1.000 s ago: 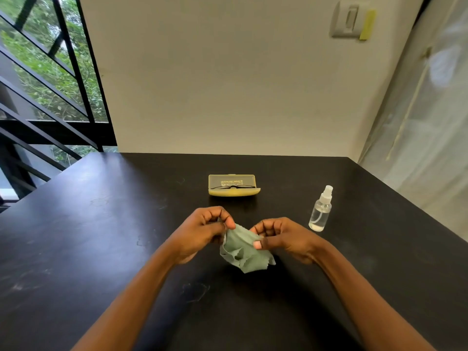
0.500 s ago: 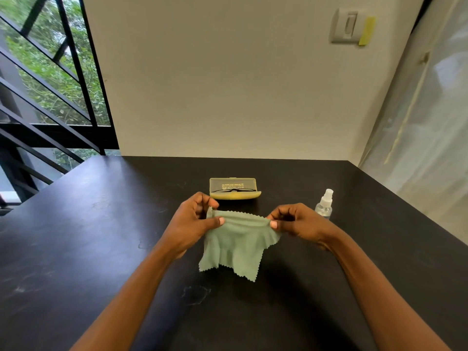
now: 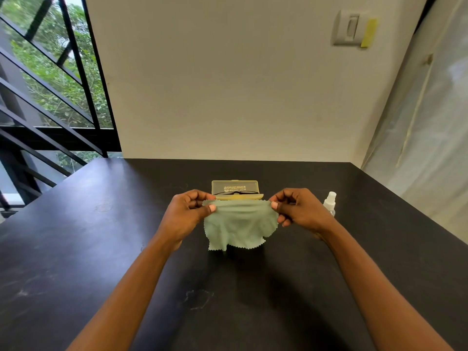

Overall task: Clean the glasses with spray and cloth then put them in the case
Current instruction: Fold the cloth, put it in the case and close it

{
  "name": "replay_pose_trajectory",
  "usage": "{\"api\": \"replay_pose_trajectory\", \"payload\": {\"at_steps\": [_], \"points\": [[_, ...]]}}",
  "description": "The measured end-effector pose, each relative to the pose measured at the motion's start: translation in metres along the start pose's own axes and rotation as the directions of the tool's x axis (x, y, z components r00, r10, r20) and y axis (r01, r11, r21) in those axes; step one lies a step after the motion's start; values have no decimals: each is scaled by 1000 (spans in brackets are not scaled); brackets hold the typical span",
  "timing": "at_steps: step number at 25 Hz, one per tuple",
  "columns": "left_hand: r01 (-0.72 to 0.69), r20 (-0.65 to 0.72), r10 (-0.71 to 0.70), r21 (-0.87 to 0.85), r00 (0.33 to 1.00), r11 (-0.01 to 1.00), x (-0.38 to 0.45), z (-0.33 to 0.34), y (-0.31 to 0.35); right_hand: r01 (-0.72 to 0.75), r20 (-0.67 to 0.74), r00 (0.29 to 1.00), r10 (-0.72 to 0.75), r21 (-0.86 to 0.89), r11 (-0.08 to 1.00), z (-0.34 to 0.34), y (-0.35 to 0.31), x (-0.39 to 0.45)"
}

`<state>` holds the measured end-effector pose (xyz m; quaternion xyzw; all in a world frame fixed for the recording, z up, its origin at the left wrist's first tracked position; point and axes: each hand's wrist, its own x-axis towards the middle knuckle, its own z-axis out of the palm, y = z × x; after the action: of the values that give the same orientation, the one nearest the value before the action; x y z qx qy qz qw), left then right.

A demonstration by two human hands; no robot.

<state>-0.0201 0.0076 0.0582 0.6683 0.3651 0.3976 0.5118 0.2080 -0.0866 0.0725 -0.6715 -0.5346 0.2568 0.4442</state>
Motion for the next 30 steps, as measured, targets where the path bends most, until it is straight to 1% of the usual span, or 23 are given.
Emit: {"api": "replay_pose_trajectory", "payload": {"at_steps": [4,7,8,9,11,12,13,14,15,17,18,19,20,21,22,23,25,26,27,28,30], "points": [[-28,-85,30,32,996,999,4,0,-1,-23,-11,1000,24,131,991,5,-4,8],[-113,-145,115,25,983,993,4,0,2,8,-17,1000,-4,239,971,15,-8,19],[-151,-151,152,17,977,988,2,-1,4,26,-22,1000,-20,313,949,18,-9,22],[-194,-133,194,13,972,981,0,-1,7,36,-26,999,-27,414,910,21,-10,24],[-262,-27,264,48,964,964,-8,-1,10,32,-36,999,-13,591,806,22,-8,25],[-279,50,275,94,960,956,-13,2,10,19,-40,999,8,625,781,22,-3,25],[-288,132,269,158,954,945,-17,7,7,-8,-37,999,39,618,786,22,5,24],[-303,215,254,243,943,922,-22,15,3,-48,-33,996,81,568,822,23,14,23],[-330,296,234,336,926,882,-26,24,-2,-99,-28,991,128,474,875,24,25,21],[-396,459,168,463,872,793,-34,46,-14,-203,-27,977,212,194,960,27,45,18],[-413,541,107,485,834,771,-38,57,-20,-230,-32,972,231,37,973,26,53,17],[-410,609,36,487,792,771,-41,65,-26,-229,-40,973,226,-111,967,25,58,16],[-389,648,-14,474,761,790,-42,70,-30,-210,-46,978,205,-236,949,24,62,15],[-368,651,-20,454,759,811,-41,72,-33,-178,-52,984,170,-328,928,22,63,14],[-363,615,16,444,788,819,-39,71,-33,-145,-59,989,132,-393,908,20,62,13],[-365,543,67,463,837,807,-33,68,-35,-120,-66,993,102,-432,894,19,62,12],[-347,372,142,570,917,744,-18,59,-42,-89,-64,996,67,-467,880,20,59,8],[-320,318,138,637,938,701,-9,54,-48,-78,-57,997,57,-481,873,22,58,6],[-294,308,96,704,947,646,0,49,-54,-68,-50,997,50,-492,868,23,56,3],[-282,338,17,756,941,590,6,45,-60,-66,-42,998,51,-498,864,25,54,1],[-311,431,-129,800,893,513,14,42,-70,-87,-21,996,90,-538,838,29,51,-4]]}}
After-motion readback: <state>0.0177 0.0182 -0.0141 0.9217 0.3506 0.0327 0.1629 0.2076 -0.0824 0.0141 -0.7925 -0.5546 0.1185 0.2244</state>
